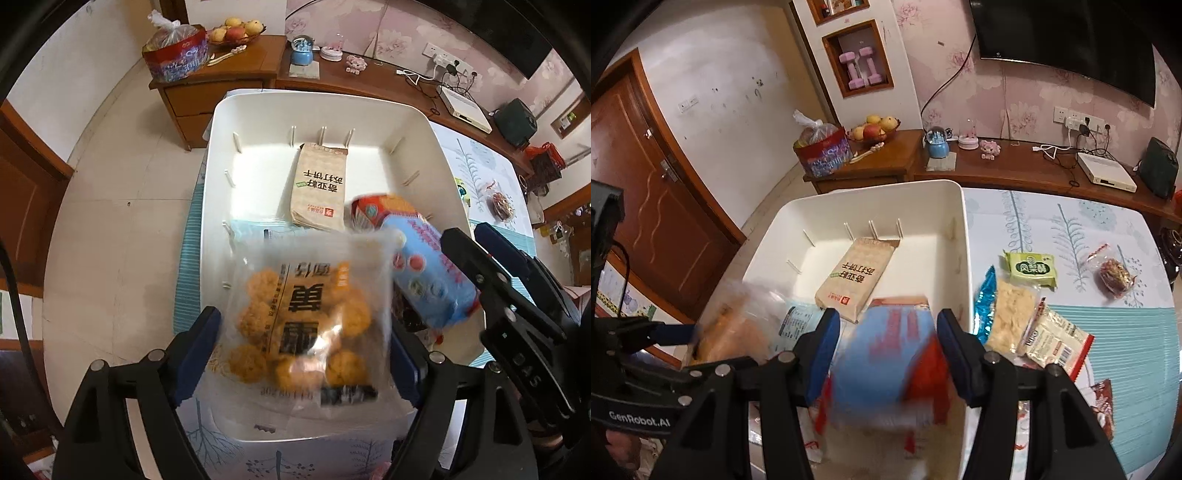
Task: Organize snacks
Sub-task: 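Lower both snacks into the tray and open both grippers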
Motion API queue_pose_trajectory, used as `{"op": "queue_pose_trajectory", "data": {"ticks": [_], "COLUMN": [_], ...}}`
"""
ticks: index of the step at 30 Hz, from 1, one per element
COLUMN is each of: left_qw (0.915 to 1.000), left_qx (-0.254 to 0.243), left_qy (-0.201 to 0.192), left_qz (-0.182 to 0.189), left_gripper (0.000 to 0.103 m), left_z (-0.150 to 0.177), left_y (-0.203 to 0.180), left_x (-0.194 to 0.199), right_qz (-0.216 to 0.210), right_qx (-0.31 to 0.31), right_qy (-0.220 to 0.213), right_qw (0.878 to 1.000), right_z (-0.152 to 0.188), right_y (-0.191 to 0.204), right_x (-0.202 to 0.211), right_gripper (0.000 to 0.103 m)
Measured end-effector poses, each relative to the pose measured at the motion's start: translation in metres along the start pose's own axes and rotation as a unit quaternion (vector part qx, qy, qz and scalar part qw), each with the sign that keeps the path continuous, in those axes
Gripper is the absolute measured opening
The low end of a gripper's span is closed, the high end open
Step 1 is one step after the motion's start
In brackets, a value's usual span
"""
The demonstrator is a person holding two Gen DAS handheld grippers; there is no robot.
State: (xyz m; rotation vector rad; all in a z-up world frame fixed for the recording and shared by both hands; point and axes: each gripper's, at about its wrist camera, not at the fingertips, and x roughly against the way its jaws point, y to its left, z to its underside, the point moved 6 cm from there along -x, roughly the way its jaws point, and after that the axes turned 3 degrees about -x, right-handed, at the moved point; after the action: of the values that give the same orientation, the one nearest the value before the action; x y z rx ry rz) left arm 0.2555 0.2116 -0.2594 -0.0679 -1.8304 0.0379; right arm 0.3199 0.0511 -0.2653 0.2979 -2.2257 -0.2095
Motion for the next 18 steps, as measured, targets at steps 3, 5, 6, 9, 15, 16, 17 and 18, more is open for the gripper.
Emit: {"op": "queue_pose_trajectory", "data": {"ticks": [3,5,6,9,15,16,17,18], "left_qw": [0.9997,0.9991,0.9988,0.9984,0.9984,0.9983,0.9981,0.9979], "left_qx": [0.001,-0.003,-0.006,-0.014,-0.021,-0.022,-0.023,-0.024], "left_qy": [-0.020,-0.038,-0.045,-0.054,-0.050,-0.052,-0.053,-0.055], "left_qz": [0.012,0.018,0.018,0.005,0.016,0.018,0.021,0.025], "left_gripper": [0.089,0.091,0.092,0.092,0.092,0.092,0.092,0.092], "left_z": [-0.004,-0.007,-0.008,-0.008,-0.001,0.000,0.001,0.002], "left_y": [-0.001,-0.004,-0.006,-0.011,-0.023,-0.025,-0.028,-0.030], "left_x": [0.006,0.013,0.016,0.021,0.025,0.027,0.028,0.029], "right_qz": [-0.007,-0.007,-0.008,-0.009,-0.004,-0.003,-0.001,0.000], "right_qx": [0.005,0.004,0.002,-0.005,-0.014,-0.015,-0.017,-0.018], "right_qy": [0.002,0.005,0.005,0.007,0.007,0.007,0.008,0.009], "right_qw": [1.000,1.000,1.000,1.000,1.000,1.000,1.000,1.000], "right_z": [0.001,0.002,0.003,0.005,0.013,0.015,0.018,0.020], "right_y": [0.004,0.004,0.004,0.001,-0.006,-0.008,-0.009,-0.011], "right_x": [0.001,0.001,0.002,0.005,0.018,0.020,0.023,0.025], "right_gripper": [0.056,0.056,0.056,0.056,0.056,0.056,0.057,0.057]}}
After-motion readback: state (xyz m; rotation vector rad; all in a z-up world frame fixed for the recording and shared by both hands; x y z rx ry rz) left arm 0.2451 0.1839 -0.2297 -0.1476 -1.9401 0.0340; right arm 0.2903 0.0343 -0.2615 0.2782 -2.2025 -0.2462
